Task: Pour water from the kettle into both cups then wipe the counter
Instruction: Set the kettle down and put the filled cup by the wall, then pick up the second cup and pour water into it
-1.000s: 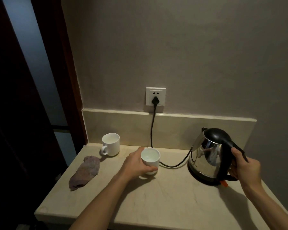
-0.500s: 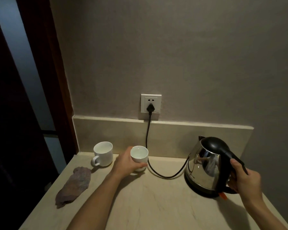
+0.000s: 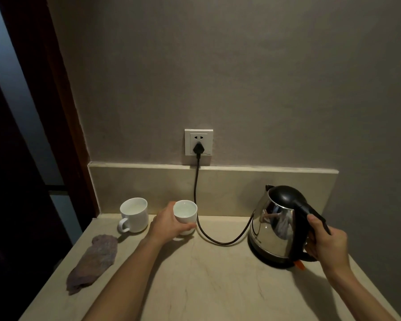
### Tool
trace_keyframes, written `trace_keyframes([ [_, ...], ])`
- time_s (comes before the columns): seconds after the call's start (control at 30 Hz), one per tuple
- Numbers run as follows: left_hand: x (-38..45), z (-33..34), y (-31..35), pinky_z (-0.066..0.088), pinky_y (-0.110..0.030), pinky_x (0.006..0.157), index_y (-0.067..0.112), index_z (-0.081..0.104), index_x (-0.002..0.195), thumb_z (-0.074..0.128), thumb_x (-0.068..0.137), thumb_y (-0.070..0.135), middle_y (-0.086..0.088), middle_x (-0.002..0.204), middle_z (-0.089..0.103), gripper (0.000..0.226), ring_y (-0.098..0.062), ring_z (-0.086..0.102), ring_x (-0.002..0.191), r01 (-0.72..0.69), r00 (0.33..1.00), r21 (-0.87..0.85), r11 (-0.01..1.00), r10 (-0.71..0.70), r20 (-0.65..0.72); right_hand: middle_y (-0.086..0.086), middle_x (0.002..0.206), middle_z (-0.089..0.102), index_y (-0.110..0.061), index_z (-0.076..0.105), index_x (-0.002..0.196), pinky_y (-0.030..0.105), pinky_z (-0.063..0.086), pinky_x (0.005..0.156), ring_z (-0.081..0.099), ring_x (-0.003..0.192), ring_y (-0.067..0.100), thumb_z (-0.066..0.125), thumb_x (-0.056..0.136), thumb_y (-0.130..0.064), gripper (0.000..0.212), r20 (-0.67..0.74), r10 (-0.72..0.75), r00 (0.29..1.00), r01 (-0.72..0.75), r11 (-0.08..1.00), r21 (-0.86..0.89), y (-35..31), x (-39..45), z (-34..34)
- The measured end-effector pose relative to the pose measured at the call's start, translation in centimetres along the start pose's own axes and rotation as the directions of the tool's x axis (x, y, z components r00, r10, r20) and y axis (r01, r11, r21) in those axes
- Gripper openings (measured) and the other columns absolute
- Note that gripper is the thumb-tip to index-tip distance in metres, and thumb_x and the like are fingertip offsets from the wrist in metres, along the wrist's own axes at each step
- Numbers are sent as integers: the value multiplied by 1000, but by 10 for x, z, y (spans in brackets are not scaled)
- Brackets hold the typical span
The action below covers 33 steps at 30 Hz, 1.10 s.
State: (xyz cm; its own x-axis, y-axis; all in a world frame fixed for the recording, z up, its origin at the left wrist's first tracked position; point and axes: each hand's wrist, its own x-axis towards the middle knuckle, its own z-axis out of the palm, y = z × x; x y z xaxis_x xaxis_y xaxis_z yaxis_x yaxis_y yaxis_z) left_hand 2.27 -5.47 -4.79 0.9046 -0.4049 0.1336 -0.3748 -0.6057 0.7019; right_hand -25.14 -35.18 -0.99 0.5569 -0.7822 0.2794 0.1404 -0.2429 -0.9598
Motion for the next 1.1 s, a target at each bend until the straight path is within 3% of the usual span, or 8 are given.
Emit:
trace_keyframes([
  [0.13,0,-3,11,52,-40,94,26,50,138,92,62,64,3,133,60,94,-20,56,118,14,1000,108,994,-15,2,0,45,47,-4,55,61,28,36,45,45,39,13,61,95,-36,47,-1,-7,1000,7,1000,-17,-1,-1,0],
  [0.23,-3,-5,19,44,-45,108,11,26,159,90,68,61,-7,155,42,122,-27,40,141,20,1000,207,978,-22,9,6,48,49,0,57,64,31,39,50,46,44,21,61,94,-37,48,-5,-11,1000,11,999,-35,0,1,1],
  [0.4,-14,-16,15,35,-43,114,7,6,164,90,69,58,-9,166,23,136,-26,24,151,-76,996,372,925,56,65,0,44,49,-4,55,61,28,40,47,47,42,18,64,93,-40,48,-21,14,1000,-14,1000,-16,4,3,0],
  [0.6,-12,-52,-2,35,-38,115,6,25,159,86,71,61,-11,157,35,121,-27,34,144,-103,986,544,833,158,-54,24,58,56,6,62,67,42,45,57,55,56,32,65,88,-49,59,-30,14,999,-15,1000,-27,13,7,0],
  [0.77,-6,-82,-22,31,-42,120,10,40,151,82,67,75,-12,151,45,114,-29,40,139,81,976,642,763,69,-206,24,58,56,7,61,66,48,46,59,56,57,33,67,83,-54,63,-42,29,999,-30,999,-22,11,9,1],
  [0.9,-8,-97,-48,41,-45,110,6,43,146,82,61,80,-16,144,51,119,-33,50,129,247,956,576,779,-101,-274,7,51,55,-11,59,55,43,43,56,54,52,28,67,80,-56,52,-46,36,998,-36,999,-14,8,7,0],
  [1.0,-14,-96,-60,51,-48,96,3,45,144,87,61,73,-20,142,51,117,-39,55,122,359,924,396,845,-262,-278,-1,44,51,-17,56,50,36,38,51,49,44,19,67,86,-49,49,-50,15,999,-16,1000,-26,5,6,1],
  [1.1,-16,-88,-68,56,-51,88,2,50,140,91,66,64,-21,135,58,105,-40,60,113,365,920,258,895,-303,-250,-4,42,49,-17,55,49,31,35,48,46,40,14,66,91,-41,49,-44,3,999,-5,999,-36,4,5,1],
])
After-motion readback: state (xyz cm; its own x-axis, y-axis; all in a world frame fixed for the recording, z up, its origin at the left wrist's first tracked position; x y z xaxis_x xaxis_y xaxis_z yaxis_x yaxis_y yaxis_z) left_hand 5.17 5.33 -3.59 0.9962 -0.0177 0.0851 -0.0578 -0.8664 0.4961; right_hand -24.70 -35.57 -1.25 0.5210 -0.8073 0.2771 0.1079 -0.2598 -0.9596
